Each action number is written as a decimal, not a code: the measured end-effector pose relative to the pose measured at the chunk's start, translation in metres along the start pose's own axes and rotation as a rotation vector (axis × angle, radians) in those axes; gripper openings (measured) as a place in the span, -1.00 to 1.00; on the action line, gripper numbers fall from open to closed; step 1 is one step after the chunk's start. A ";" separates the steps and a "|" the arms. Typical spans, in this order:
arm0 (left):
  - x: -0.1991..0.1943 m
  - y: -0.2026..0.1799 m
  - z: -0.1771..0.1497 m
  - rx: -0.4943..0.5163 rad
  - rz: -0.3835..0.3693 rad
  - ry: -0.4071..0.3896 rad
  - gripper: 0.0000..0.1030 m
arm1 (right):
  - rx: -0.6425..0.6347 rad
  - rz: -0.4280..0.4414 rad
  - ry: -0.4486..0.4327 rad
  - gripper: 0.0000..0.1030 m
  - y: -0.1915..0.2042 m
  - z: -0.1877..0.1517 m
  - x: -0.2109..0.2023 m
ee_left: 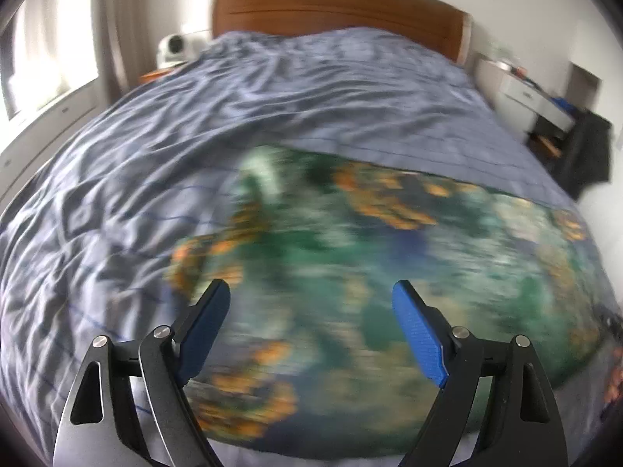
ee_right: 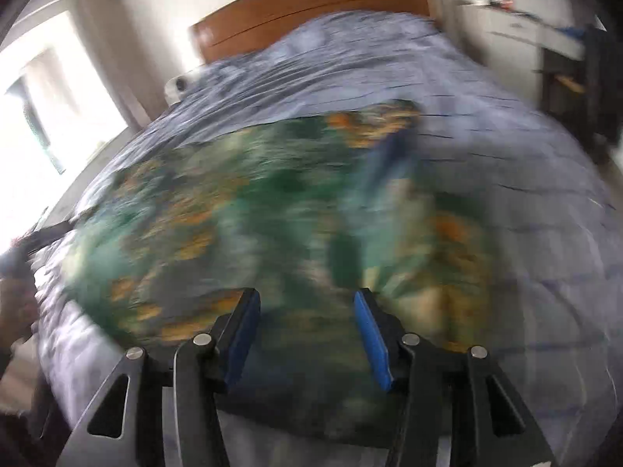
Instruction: Fold large clothes
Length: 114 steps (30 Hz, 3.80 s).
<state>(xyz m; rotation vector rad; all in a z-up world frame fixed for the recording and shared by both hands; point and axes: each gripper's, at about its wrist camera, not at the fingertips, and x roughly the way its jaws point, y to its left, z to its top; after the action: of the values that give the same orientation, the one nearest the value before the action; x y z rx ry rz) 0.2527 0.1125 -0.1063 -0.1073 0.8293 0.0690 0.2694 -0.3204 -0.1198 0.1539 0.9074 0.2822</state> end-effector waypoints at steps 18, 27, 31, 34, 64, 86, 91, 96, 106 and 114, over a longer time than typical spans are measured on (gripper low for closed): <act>0.104 -0.139 0.029 0.232 -0.148 0.222 0.87 | 0.020 0.131 -0.055 0.02 0.042 -0.109 -0.074; 0.051 -0.143 -0.022 0.412 -0.142 0.138 0.88 | 0.117 0.165 -0.038 0.02 0.028 -0.122 -0.069; 0.044 -0.144 -0.032 0.402 -0.155 0.128 0.89 | 0.101 0.165 -0.043 0.02 0.036 -0.121 -0.072; 0.041 -0.145 -0.038 0.417 -0.157 0.124 0.89 | 0.084 0.162 -0.045 0.02 0.041 -0.119 -0.074; -0.052 -0.157 -0.037 0.394 -0.326 0.105 0.90 | 0.651 0.108 -0.085 0.05 -0.073 -0.068 -0.022; -0.062 -0.292 0.044 0.813 -0.205 0.233 0.82 | -0.474 -0.015 -0.433 -0.33 0.198 -0.054 -0.142; -0.056 -0.259 0.043 0.769 -0.192 0.233 -0.31 | -0.568 0.004 -0.411 -0.27 0.227 -0.062 -0.138; -0.041 -0.183 0.073 0.608 -0.222 0.249 -0.37 | -0.482 0.182 -0.338 0.40 0.218 -0.051 -0.150; 0.010 0.007 0.079 0.217 -0.199 0.301 -0.37 | -0.237 0.192 -0.112 -0.44 0.168 -0.019 -0.096; 0.035 0.081 0.054 0.008 -0.286 0.320 -0.32 | -0.373 0.251 -0.055 -0.50 0.245 0.016 -0.038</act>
<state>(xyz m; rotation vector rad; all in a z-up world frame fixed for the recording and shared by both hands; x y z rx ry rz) 0.3074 0.1999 -0.1019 -0.2324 1.1254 -0.2261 0.2170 -0.0993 -0.0202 -0.0706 0.7667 0.6714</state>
